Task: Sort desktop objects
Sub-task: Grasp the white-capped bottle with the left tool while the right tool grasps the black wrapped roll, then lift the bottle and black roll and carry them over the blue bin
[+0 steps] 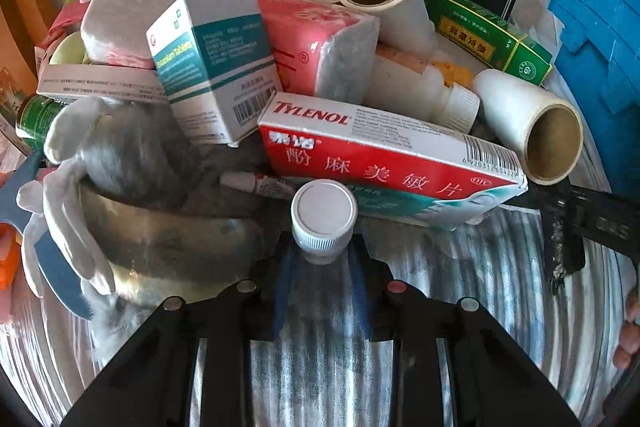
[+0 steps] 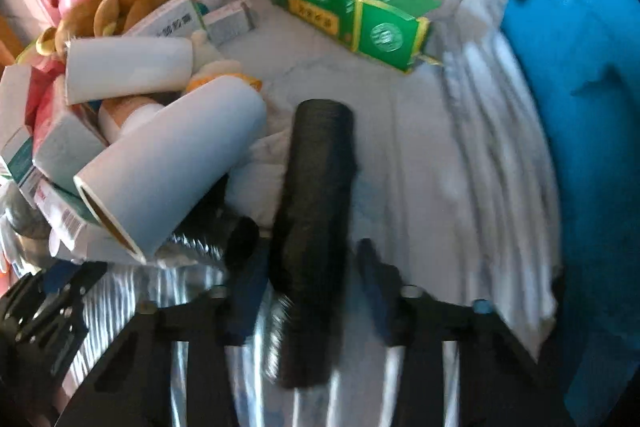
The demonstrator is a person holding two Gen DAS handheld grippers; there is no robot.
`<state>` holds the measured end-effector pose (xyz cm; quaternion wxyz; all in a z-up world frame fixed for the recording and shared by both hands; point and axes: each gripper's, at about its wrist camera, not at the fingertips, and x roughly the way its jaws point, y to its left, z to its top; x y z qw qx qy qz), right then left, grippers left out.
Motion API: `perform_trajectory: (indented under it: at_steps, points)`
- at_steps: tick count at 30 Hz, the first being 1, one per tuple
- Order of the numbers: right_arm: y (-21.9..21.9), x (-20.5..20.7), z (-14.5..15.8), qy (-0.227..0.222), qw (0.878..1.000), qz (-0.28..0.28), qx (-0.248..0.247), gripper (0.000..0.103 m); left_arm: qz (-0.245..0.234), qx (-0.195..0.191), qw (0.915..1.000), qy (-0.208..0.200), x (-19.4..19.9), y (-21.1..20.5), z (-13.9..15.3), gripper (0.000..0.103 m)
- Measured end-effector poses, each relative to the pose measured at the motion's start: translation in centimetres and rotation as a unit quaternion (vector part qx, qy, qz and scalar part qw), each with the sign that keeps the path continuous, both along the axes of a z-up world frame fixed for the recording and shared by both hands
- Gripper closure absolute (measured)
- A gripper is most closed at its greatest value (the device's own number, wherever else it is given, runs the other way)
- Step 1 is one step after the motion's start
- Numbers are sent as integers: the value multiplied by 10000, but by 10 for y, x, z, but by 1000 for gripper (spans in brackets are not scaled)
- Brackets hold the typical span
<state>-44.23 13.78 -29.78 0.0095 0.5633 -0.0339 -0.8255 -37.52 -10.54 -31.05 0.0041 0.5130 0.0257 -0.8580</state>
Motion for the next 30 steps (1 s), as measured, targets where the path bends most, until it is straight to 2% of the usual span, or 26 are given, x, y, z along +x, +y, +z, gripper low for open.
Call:
perform_trajectory:
  at_steps: [2,7,11,17,24,30]
  points:
    - [-6,-2,-1,24,9998,82,191,68,-28,33,10000,27,1,-2,5,76]
    - [-4,21,20,204,9997,82,125,68,-140,-12,9994,323,16,2,33,76]
    - [-4,53,52,522,9986,124,5,68,-226,53,9972,704,41,5,71,76]
    - [-21,97,122,1269,9913,328,-72,68,-370,17,9910,1288,73,13,128,76]
    - [-28,154,205,2224,9742,379,-28,68,-647,97,9766,2047,103,36,192,76]
    - [-11,195,267,2951,9552,243,-10,68,-1014,234,9577,2681,126,70,246,76]
